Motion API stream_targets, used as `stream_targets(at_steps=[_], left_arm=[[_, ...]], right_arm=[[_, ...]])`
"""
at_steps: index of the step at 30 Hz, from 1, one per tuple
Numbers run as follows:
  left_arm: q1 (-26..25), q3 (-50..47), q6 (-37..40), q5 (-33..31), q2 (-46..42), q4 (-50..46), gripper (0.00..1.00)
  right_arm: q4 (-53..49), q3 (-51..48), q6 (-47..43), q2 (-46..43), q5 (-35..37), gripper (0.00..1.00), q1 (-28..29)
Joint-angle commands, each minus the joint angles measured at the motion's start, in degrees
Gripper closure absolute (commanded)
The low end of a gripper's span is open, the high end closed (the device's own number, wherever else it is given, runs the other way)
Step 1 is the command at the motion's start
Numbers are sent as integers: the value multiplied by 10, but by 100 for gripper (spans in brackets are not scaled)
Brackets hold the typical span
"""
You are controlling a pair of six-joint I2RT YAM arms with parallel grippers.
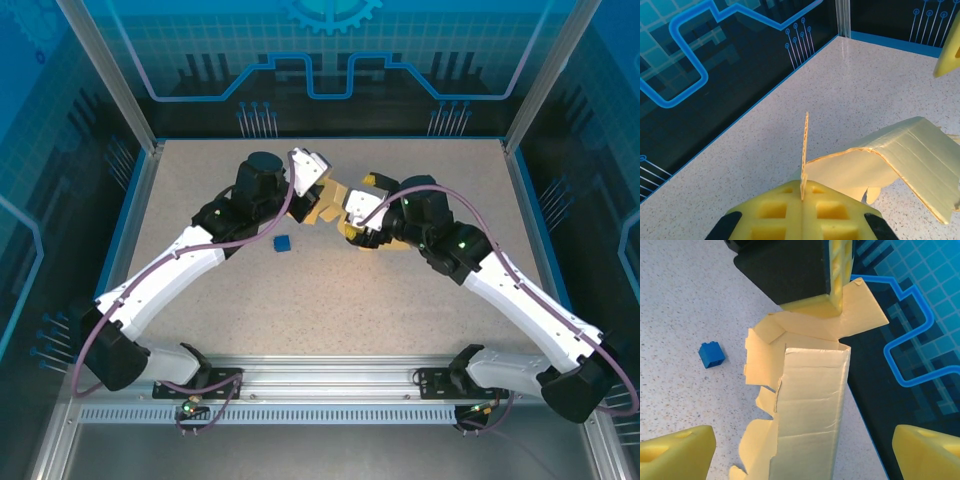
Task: Fold the paper box
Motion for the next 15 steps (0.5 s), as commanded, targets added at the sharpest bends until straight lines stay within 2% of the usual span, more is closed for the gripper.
stream_targets(at_steps=[1,9,15], left_arm=[[0,24,6,2,-16,-12,100],[-1,28,-5,23,-21,-12,100],[-1,29,-10,30,-25,-12,100]], right_arm=[[55,-13,-24,-4,44,8,16],[180,-61,-29,27,78,9,37],[230,-69,-29,54,121,20,49]])
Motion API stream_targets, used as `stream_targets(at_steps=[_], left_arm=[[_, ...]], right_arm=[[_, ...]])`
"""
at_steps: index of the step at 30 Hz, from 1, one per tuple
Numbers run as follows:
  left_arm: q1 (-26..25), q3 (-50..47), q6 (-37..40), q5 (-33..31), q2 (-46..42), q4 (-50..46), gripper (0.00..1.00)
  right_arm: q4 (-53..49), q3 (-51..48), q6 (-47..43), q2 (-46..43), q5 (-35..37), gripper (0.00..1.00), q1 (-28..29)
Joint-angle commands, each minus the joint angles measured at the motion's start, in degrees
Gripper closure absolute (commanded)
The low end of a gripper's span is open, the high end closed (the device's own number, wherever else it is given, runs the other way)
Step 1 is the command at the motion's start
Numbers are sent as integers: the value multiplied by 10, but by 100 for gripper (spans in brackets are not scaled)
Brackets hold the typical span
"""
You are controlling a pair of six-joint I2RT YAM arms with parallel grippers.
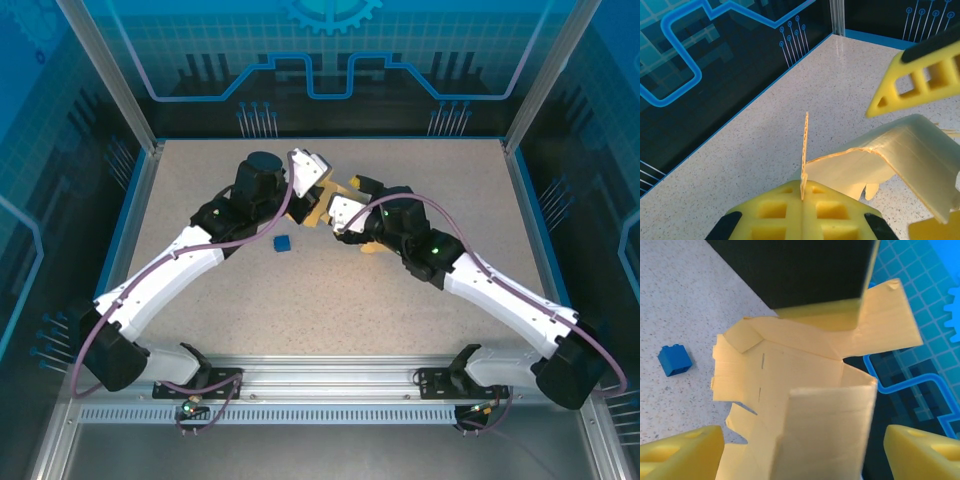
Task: Fold the paper box
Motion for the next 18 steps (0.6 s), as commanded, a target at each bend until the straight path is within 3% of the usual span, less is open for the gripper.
stream_targets(at_steps=[1,4,9,18], left_arm=[[-2,22,-9,18,-23,2,100],[-1,21,-8,17,-23,2,100],[-1,21,-3,7,-20,0,100],[-1,18,0,6,-15,3,100]], right_arm=[[77,-6,-3,7,47,21,14],[80,-8,2,2,57,27,17],[33,3,27,-18,48,47,9],[-59,23,118,-46,-60,78,-57]])
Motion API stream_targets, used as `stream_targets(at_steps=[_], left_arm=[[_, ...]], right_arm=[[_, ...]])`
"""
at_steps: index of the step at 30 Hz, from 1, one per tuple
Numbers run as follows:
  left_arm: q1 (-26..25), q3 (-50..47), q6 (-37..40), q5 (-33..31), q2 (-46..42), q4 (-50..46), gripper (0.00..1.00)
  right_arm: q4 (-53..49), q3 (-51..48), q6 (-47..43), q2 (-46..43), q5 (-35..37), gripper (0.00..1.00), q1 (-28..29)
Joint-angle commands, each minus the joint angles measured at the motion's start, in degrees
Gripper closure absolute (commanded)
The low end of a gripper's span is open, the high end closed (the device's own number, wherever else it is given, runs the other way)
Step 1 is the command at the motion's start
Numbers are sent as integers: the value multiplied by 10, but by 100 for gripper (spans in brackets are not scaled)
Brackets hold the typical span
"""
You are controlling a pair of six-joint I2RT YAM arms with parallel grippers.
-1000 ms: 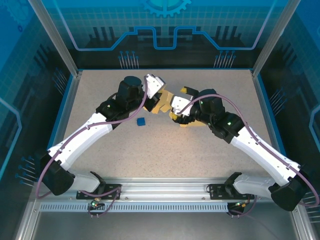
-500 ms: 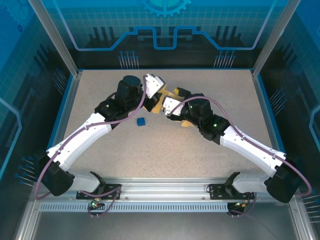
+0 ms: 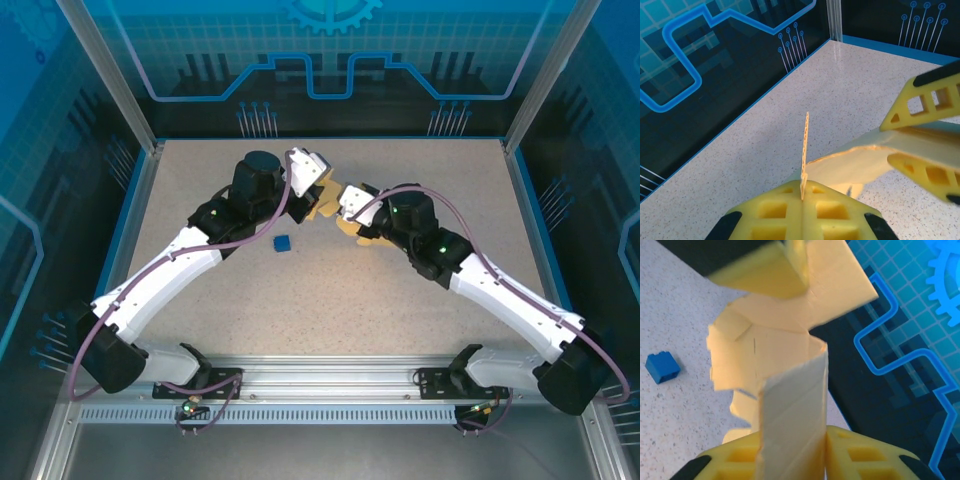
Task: Fold the paper box
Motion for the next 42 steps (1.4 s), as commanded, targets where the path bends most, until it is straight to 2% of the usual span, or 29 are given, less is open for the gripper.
stream_targets(at_steps=[1,4,7,10,14,19,25,28,34,42], left_arm=[[-1,16,-1,3,-9,3,100],[-2,17,-1,4,-8,6,99],[-1,17,-4,9,-8,11,88],[0,15,-6,13,-8,16,72],[4,0,-10,10,-16,26,45],[35,-58,-38,26,-56,62,26],[118,-154,-125,75,-109,140,17],[142,-186,-156,107,-121,166,13],[175,-209,-217,174,-98,211,11],[177,-166,-252,231,-32,237,11]], right_arm=[[-41,23,57,-22,-64,82,-29],[-61,32,86,-24,-110,91,-57],[-77,39,116,-25,-148,97,-86],[-84,40,154,-32,-198,100,-120],[-87,35,209,-51,-268,100,-170],[-90,33,266,-72,-350,100,-234],[-64,17,324,-104,-414,100,-289],[-45,12,357,-109,-436,100,-308],[-17,6,389,-117,-451,100,-319],[16,0,418,-125,-460,100,-322]])
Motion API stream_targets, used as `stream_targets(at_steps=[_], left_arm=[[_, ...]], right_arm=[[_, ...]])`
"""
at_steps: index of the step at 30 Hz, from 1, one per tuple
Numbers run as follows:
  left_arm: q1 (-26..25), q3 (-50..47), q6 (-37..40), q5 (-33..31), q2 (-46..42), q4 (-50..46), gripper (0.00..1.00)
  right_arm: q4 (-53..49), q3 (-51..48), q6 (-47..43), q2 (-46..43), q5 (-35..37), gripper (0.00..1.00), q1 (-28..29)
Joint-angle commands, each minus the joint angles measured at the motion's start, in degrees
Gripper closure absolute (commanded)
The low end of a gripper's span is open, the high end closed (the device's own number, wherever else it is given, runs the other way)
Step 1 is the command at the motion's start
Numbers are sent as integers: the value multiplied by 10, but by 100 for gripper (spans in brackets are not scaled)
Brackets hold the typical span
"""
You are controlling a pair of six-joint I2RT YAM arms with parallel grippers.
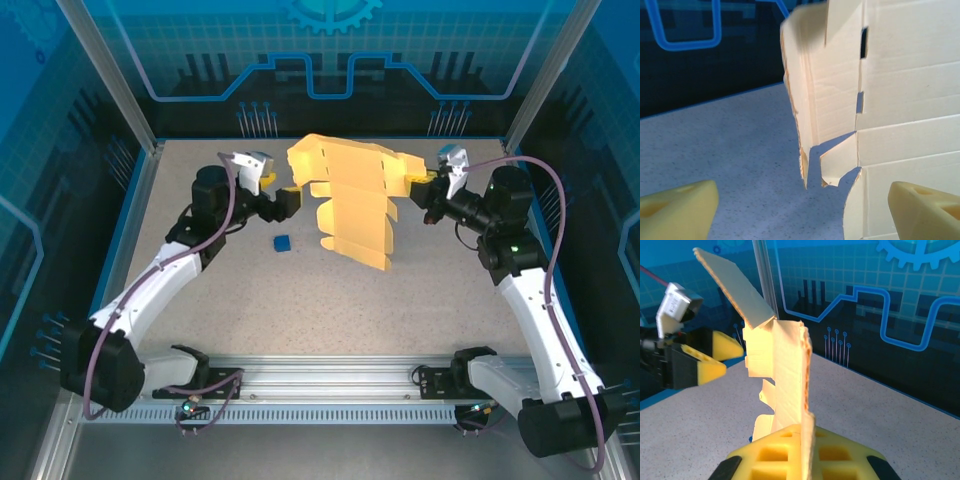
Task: Fold the paper box
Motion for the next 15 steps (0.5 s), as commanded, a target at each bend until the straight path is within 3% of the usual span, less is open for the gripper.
stream_targets(at_steps=[1,10,15], left_arm=[[3,39,-28,43,28,29,11],[3,88,-48,112,78,68,13],[3,101,-60,161,90,98,31]], right_arm=[[37,-6,28,-12,-23,100,-9],[50,-6,42,-15,-39,100,-9],[52,-11,45,-15,-36,100,-10]])
